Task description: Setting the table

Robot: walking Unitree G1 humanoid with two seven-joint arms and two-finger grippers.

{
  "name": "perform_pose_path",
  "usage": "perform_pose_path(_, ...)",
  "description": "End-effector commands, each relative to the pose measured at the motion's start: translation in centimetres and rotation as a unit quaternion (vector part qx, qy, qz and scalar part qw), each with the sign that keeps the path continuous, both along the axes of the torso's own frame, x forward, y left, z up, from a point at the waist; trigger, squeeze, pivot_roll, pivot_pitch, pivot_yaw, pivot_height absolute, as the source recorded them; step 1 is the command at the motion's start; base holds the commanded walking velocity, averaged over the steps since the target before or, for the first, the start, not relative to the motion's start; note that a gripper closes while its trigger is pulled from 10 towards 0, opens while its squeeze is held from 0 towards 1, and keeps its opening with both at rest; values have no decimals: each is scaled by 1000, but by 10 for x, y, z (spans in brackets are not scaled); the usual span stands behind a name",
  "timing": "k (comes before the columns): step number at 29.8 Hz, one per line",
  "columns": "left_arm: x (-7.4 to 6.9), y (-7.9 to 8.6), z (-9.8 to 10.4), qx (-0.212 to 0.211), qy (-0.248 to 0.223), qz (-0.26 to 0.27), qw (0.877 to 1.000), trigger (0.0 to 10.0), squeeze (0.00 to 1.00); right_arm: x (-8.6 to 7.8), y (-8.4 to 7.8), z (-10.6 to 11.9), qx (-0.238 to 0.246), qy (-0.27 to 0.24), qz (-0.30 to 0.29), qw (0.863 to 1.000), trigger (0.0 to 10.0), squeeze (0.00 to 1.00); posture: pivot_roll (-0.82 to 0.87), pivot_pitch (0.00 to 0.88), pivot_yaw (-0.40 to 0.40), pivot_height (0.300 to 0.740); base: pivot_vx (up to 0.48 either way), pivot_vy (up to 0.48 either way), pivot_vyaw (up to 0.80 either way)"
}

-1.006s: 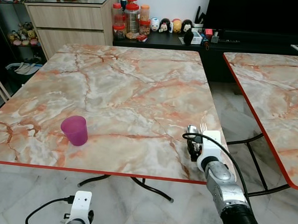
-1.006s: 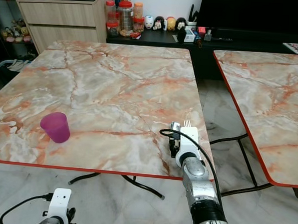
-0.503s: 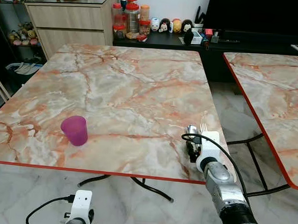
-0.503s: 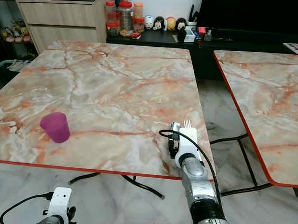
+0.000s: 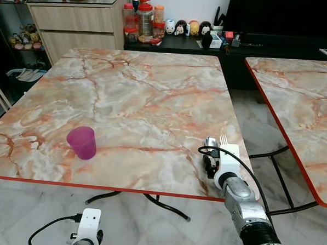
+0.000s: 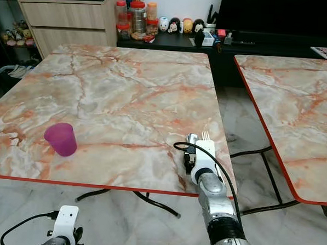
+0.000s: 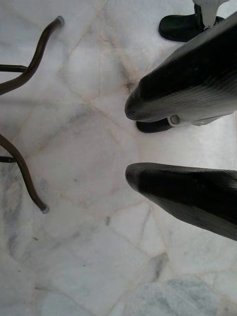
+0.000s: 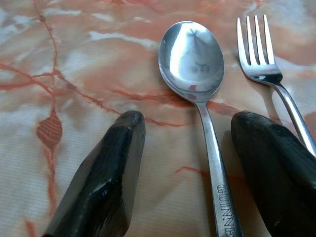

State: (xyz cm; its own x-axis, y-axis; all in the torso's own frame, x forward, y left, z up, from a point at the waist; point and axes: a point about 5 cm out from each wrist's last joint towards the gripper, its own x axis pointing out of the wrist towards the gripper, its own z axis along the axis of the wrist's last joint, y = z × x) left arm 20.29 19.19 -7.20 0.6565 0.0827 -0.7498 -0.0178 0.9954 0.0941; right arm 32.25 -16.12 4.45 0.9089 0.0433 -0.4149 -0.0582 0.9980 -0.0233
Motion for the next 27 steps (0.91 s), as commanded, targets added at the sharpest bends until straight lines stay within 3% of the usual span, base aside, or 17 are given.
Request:
perform_pose_path(1,2,0,1,-2,1,-5,1000,10000,0,4,0,3,2,-1,-4,1000,10000,0,-14,0,-3,740,0,0,0)
perform_pose_path(14,0,-3,0,-8,5,-8,1000,10000,0,1,-5,-2,-9,13,-23,1000,10000,0,-13,0,-3,740,0,0,0)
perform_pose_path(15,0,-3,0,-8,6,-9,1000,10000,0,1,-4,-1,-8,12,-22,1000,0,0,-13,0,-3,740,0,0,0)
perform_pose_path(27,1,-5,0,-11,7,-15,1000,10000,0,1,-4,-4,-10,17,-21,1000,0,0,-14,0,-3,740,0,0,0)
